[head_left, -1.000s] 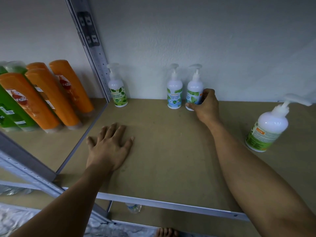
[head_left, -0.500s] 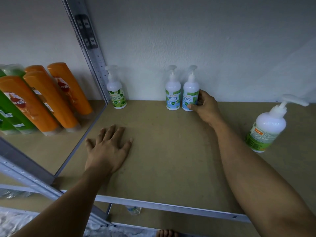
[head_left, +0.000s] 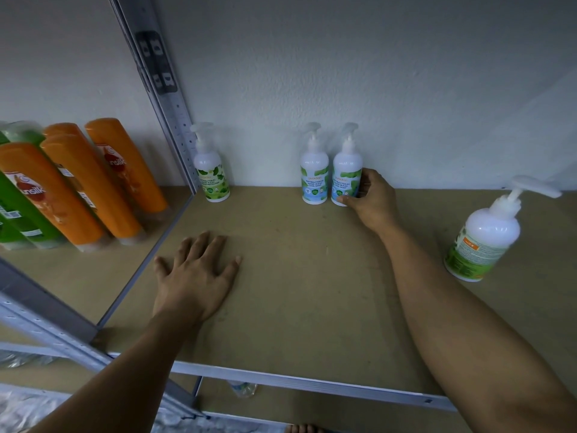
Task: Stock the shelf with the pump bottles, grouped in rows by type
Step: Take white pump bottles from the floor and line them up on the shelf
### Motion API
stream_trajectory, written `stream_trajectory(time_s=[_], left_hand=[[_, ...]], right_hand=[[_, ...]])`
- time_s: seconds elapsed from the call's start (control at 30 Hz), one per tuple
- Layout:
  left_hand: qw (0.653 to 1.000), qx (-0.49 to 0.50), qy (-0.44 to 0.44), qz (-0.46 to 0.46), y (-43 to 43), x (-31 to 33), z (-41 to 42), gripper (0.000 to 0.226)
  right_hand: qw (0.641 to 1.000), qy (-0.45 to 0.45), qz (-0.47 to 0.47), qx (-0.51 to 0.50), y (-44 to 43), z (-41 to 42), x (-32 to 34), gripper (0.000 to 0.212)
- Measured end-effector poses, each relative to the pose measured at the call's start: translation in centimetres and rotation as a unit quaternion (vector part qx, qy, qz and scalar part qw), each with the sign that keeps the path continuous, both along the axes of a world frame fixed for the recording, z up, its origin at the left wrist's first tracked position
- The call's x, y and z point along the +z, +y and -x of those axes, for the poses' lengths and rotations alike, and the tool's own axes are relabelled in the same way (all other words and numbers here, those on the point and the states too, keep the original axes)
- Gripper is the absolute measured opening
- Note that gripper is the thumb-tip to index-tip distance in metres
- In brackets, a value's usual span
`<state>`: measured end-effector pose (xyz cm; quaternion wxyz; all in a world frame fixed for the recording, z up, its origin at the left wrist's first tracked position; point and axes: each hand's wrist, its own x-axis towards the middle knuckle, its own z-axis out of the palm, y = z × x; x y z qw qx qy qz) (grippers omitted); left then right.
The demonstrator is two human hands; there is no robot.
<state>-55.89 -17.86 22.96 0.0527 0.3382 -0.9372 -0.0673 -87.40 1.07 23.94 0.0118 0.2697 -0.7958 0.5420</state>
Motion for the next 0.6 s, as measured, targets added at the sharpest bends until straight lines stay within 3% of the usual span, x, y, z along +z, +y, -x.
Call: stream_trajectory(time_s=[0.6], left_hand=[[1.0, 0.005, 0.006, 0.005, 0.18, -0.04, -0.01, 0.078]], right_hand=[[0.999, -0.022, 0.002, 0.025, 0.84, 0.13, 0.13, 0.057]])
